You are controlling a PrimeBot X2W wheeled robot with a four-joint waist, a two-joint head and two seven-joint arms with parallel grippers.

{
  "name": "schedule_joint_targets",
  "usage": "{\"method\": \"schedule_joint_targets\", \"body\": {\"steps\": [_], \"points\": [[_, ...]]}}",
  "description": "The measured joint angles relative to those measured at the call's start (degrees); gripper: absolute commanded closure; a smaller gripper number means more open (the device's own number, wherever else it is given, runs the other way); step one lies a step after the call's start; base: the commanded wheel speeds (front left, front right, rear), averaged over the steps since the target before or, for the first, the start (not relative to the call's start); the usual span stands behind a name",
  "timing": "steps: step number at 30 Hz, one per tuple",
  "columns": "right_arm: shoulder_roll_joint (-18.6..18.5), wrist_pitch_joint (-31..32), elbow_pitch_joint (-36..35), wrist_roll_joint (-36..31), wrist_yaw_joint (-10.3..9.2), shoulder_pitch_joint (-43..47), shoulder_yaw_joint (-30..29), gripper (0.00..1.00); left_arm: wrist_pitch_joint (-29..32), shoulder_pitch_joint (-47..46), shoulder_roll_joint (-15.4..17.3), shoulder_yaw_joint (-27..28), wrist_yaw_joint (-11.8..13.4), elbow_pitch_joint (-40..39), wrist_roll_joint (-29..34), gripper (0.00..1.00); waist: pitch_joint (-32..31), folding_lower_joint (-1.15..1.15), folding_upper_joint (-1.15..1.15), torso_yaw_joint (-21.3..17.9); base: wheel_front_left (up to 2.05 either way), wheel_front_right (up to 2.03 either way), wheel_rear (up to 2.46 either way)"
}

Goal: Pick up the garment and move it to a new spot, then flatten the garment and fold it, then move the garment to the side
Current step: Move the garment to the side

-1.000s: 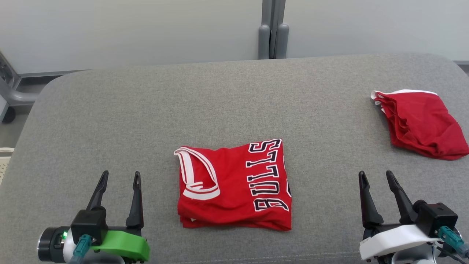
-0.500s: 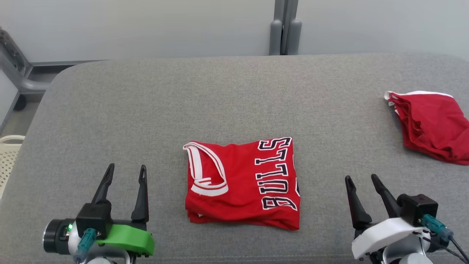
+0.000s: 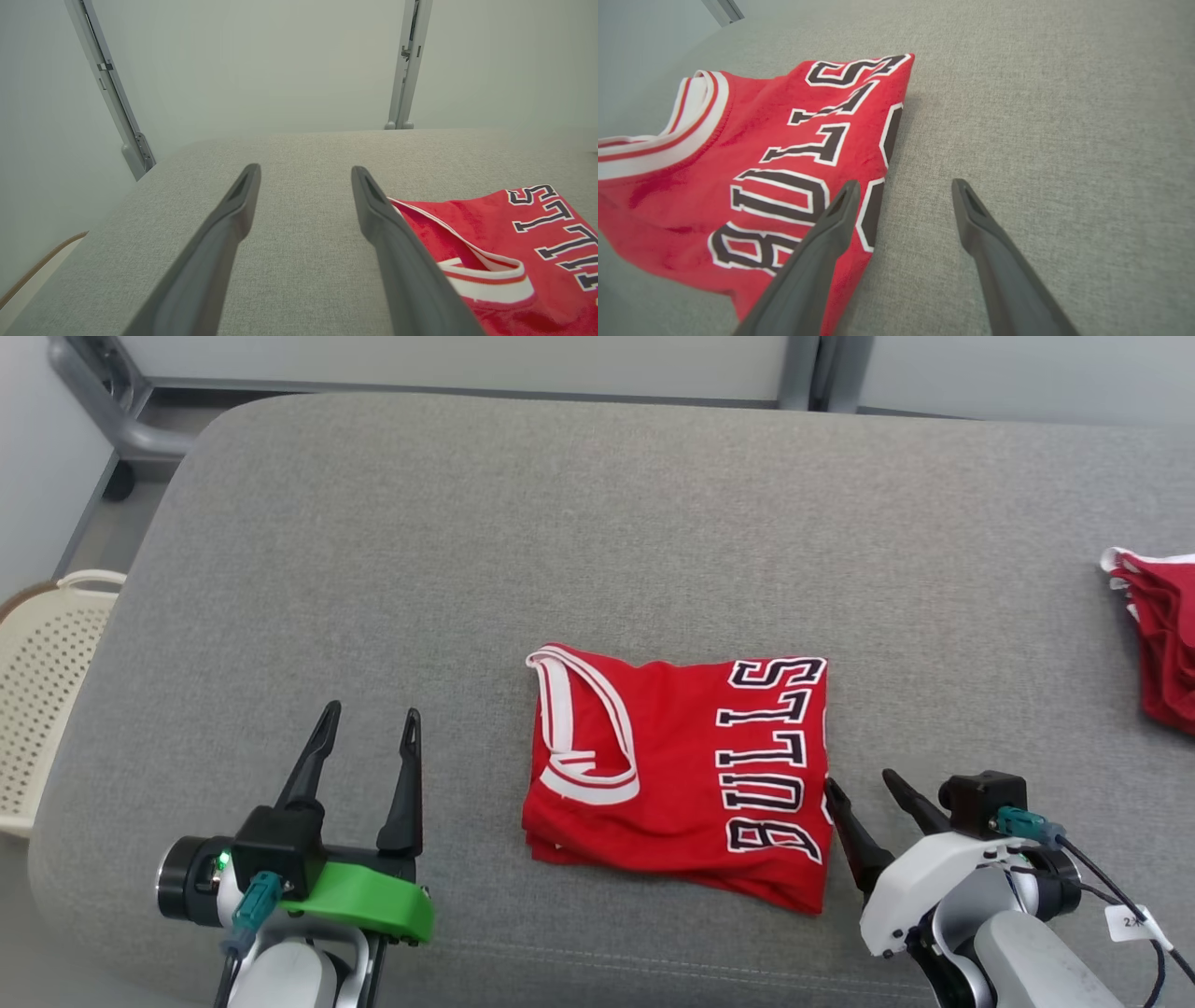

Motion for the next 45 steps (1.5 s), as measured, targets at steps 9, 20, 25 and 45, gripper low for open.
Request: {"method": "schedule_joint_targets", "body": {"steps": [9,20,25,45], "points": [[-1.46,-1.92,6.81,4.93,0.0,-5.76,5.12,0.0,-0.12,-1.76,-1.34,0.78,-0.85,1.43,0.01,0.0,4.53,0.0,0.0,3.87,0.0,0.0,0.0],[-3.43,-4.12,6.2,7.36,0.07,-8.56,9.33,1.0,-0.27,-2.42,-1.94,2.74,-1.66,0.75,1.42,0.0,6.41,0.0,0.0,3.71,0.0,0.0,0.0],[-5.42,-5.65,1.46,3.97,0.04,-7.99,8.03,1.0,-0.27,-2.19,-1.77,3.6,-1.94,-0.16,2.05,0.0,6.28,0.0,0.0,0.62,0.0,0.0,0.0],[-11.26,1.78,-21.81,-7.97,0.04,0.29,-1.9,1.0,0.51,-3.9,1.43,3.86,-3.15,-3.3,4.11,0.0,7.4,0.0,0.0,-22.62,0.0,0.0,0.0]]}}
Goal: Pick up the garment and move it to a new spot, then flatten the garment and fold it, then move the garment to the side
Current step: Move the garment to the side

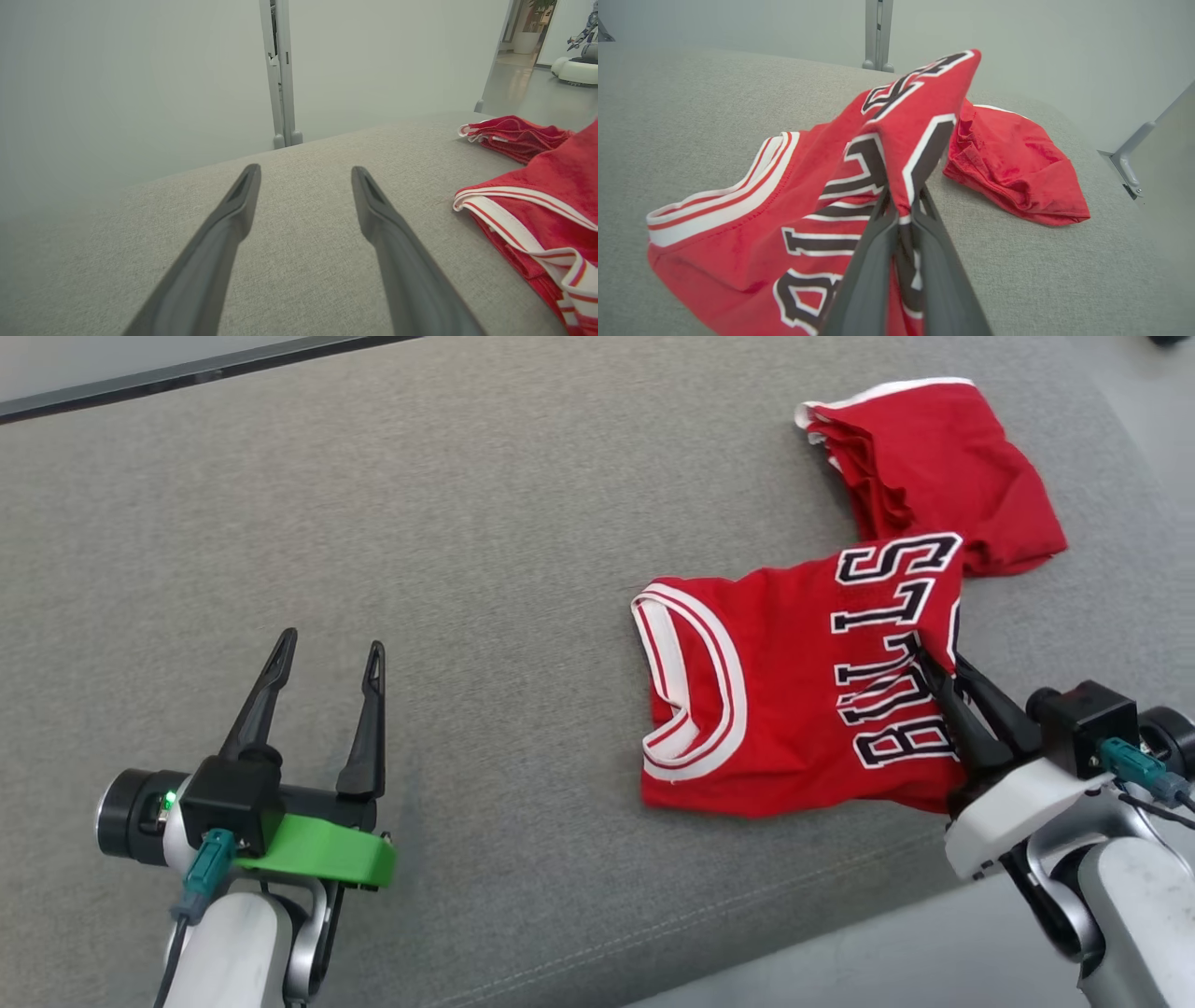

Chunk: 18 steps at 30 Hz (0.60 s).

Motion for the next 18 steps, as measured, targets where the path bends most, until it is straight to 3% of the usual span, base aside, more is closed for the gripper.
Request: {"method": "schedule_joint_targets", "body": {"steps": [8,14,18], "points": [[-5.3,-1.22,1.08,0.1,0.0,-12.16,4.44,1.0,1.01,-2.14,0.75,-0.77,-0.25,-1.2,0.3,0.0,2.67,0.0,0.0,-5.28,0.0,0.0,0.0],[-9.15,-1.96,5.5,3.91,0.01,-25.59,8.76,1.0,1.34,-4.63,1.13,-1.77,-1.07,-1.94,0.67,0.0,6.16,0.0,0.0,-5.44,0.0,0.0,0.0],[-11.37,-2.45,11.18,7.48,0.01,-31.31,7.68,1.0,1.32,-5.87,0.93,-2.61,-1.34,-2.07,0.87,0.0,8.19,0.0,0.0,-4.21,0.0,0.0,0.0]]}}
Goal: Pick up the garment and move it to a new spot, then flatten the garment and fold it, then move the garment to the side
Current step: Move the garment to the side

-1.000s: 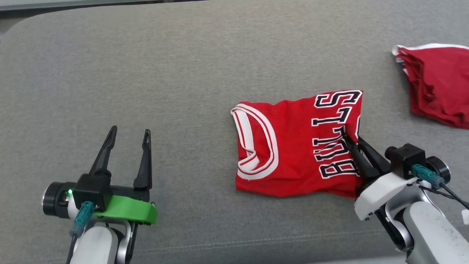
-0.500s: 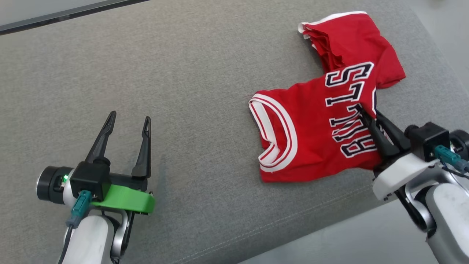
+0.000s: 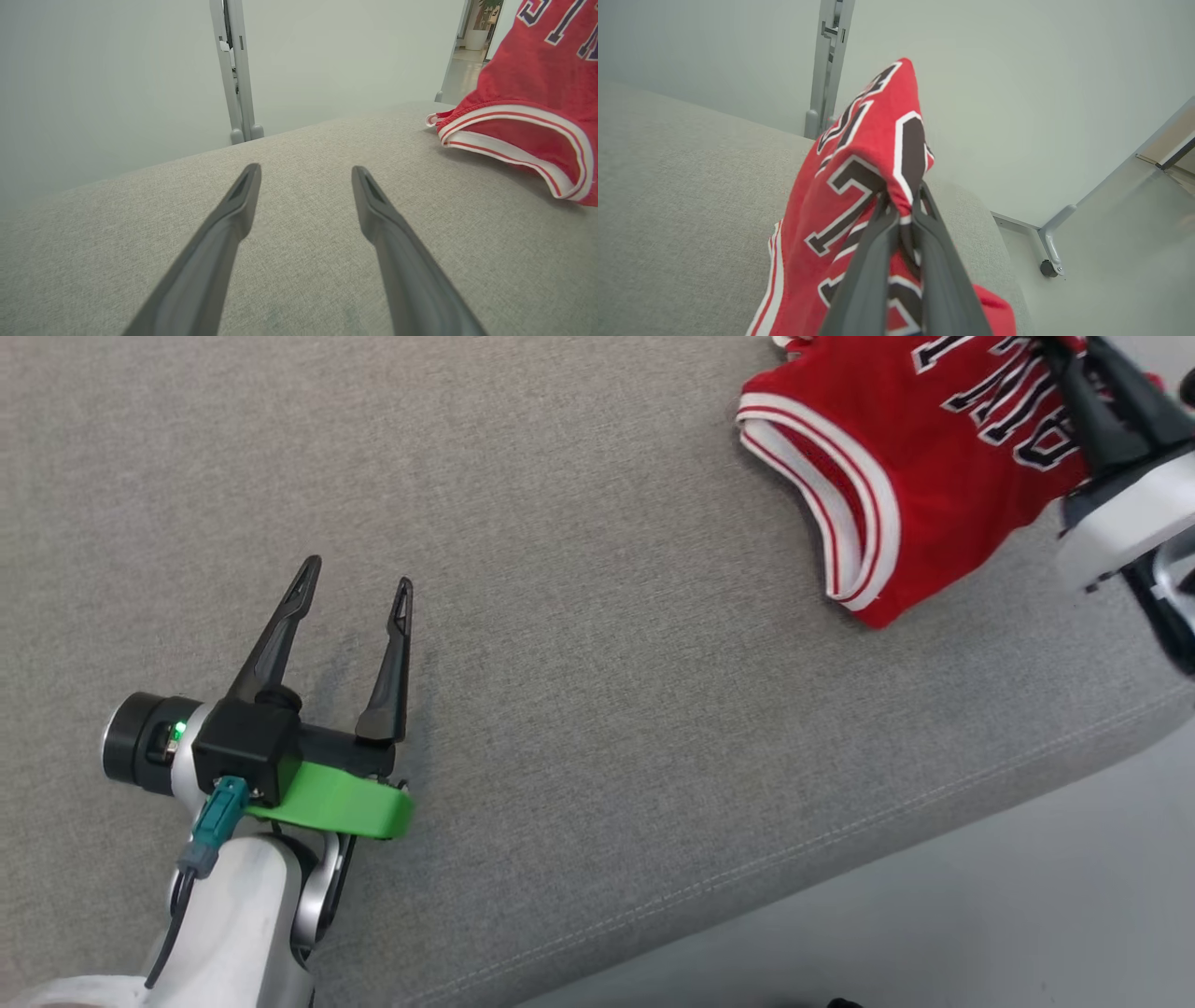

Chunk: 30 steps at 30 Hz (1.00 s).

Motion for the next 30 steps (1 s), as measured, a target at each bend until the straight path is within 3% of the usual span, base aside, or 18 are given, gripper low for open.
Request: {"method": "schedule_joint_targets", "body": {"steps": [9,15,16,17,18,25,30], "points": [[-4.5,-2.16,16.77,6.24,0.0,-5.12,-6.53,1.0,-0.43,-2.79,-0.63,-2.09,-1.01,0.14,0.53,0.0,4.52,0.0,0.0,3.49,0.0,0.0,0.0],[-2.55,-3.44,28.6,8.98,-0.01,-7.86,-11.41,1.0,-0.71,-4.49,-1.26,-3.85,-1.8,0.54,0.77,0.0,7.69,0.0,0.0,5.74,0.0,0.0,0.0],[-1.98,-3.66,30.18,9.35,-0.01,-8.2,-12.21,0.8,-0.77,-4.56,-1.34,-4.0,-1.97,0.74,0.79,0.0,8.09,0.0,0.0,6.18,0.0,0.0,0.0],[-1.46,-4.44,31.58,9.85,-0.01,-8.62,-13.24,0.25,-0.82,-4.64,-1.4,-4.15,-2.03,0.81,0.87,0.0,8.5,0.0,0.0,6.6,0.0,0.0,0.0],[-1.09,-4.98,33.16,9.76,-0.01,-9.12,-14.08,0.0,-0.83,-4.8,-1.41,-4.26,-2.03,0.9,0.91,0.0,8.9,0.0,0.0,6.98,0.0,0.0,0.0],[1.33,-7.67,40.55,8.72,-0.02,-10.18,-16.94,0.0,-1.31,-5.33,-1.22,-4.32,-2.04,1.78,0.9,0.0,10.11,0.0,0.0,8.93,0.0,0.0,0.0],[2.63,-9.82,40.12,8.6,-0.02,-9.89,-18.76,0.0,-1.42,-5.31,-1.16,-4.03,-1.66,2.8,0.53,0.0,8.53,0.0,0.0,8.99,0.0,0.0,0.0]]}}
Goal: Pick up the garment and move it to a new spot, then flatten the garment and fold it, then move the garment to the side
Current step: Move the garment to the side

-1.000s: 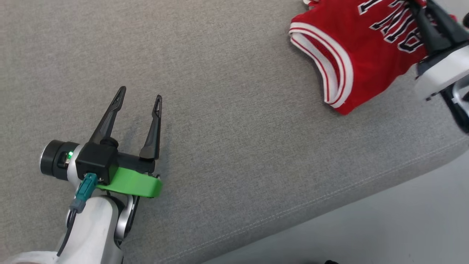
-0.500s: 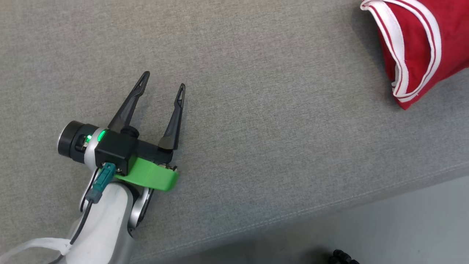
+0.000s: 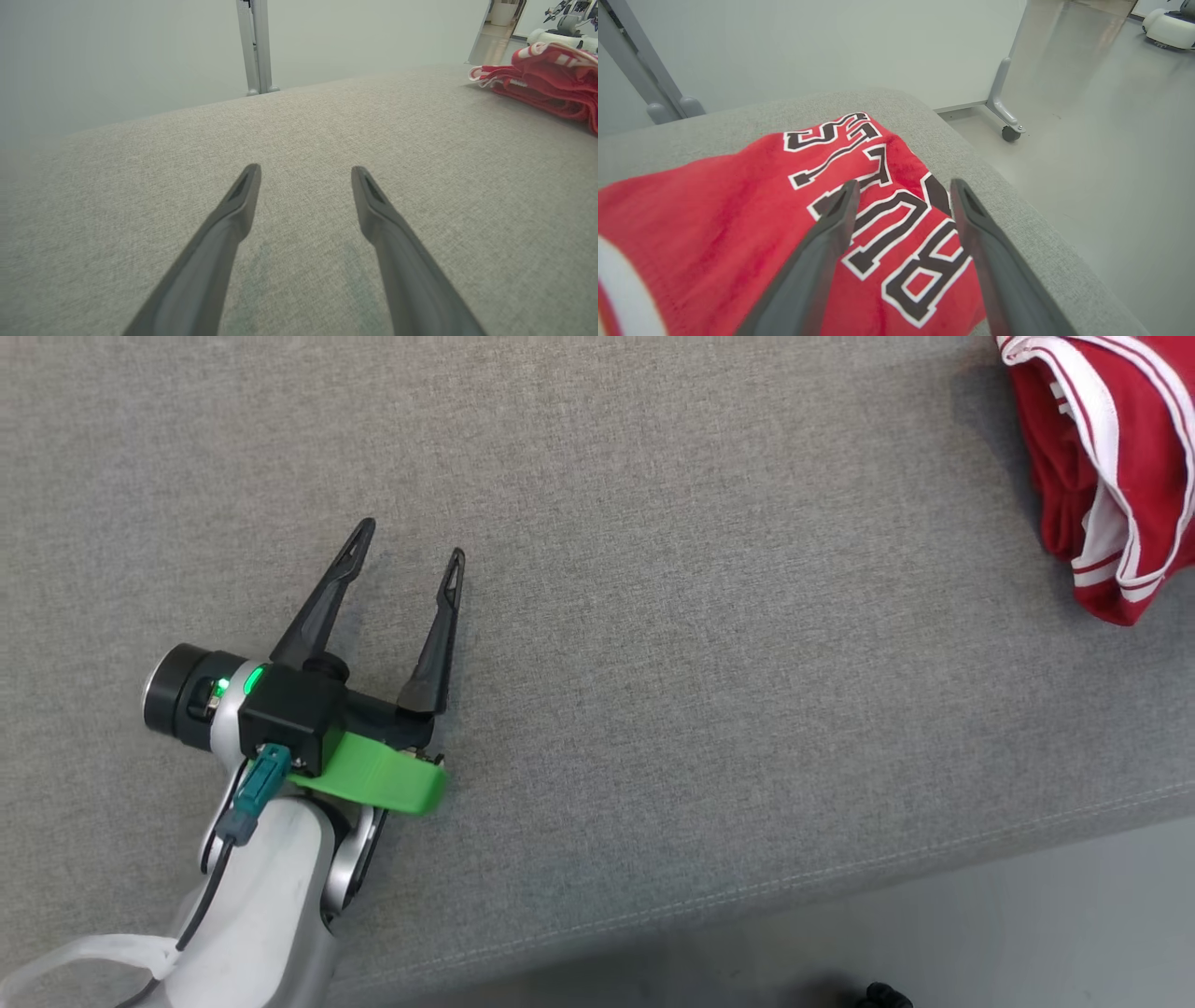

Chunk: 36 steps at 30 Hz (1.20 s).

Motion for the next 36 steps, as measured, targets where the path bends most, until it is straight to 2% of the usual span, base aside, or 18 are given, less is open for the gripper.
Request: {"method": "schedule_joint_targets", "body": {"steps": [3,7,8,14,19,24,27,36], "points": [[1.4,-0.4,-5.31,-1.02,0.0,2.01,-2.47,0.0,-0.25,0.62,0.26,0.59,0.66,0.18,-0.33,0.0,-1.64,0.0,0.0,-0.23,0.0,0.0,0.0],[5.34,-0.6,-18.42,-4.95,0.0,7.93,-7.76,0.0,-0.43,2.46,1.1,1.93,1.62,0.23,-0.91,0.0,-4.22,0.0,0.0,-0.58,0.0,0.0,0.0],[5.34,-0.6,-18.42,-4.95,0.0,7.93,-7.76,0.0,-0.43,2.46,1.1,1.93,1.62,0.23,-0.91,0.0,-4.22,0.0,0.0,-0.58,0.0,0.0,0.0],[14.33,-0.6,-36.78,-12.3,0.0,20.27,-11.28,0.0,-0.49,5.48,2.11,4.37,3.64,-0.08,-2.01,0.0,-8.72,-0.01,0.0,-0.65,0.0,0.0,0.0],[20.24,-0.6,-46.12,-16.0,-0.01,28.31,-9.84,0.0,-0.52,7.79,2.38,6.54,5.54,-0.81,-3.23,0.0,-12.37,-0.01,0.0,0.11,0.0,0.0,0.0],[23.95,-0.07,-51.86,-20.57,-0.01,34.86,-6.45,0.0,-0.6,10.77,2.4,8.17,7.08,-1.29,-4.16,0.0,-15.81,-0.01,0.0,1.61,0.0,0.0,0.0],[25.83,0.86,-53.15,-21.11,-0.02,39.2,-3.63,0.0,-0.68,13.11,1.96,9.77,8.25,-1.4,-5.17,0.0,-18.39,-0.01,0.0,3.07,0.0,0.0,0.0],[27.19,1.77,-52.39,-23.37,-0.01,47.47,-3.89,0.0,-0.69,18.63,1.45,9.53,8.5,-1.91,-5.5,0.0,-24.12,-0.01,0.0,5.95,0.0,0.0,0.0]]}}
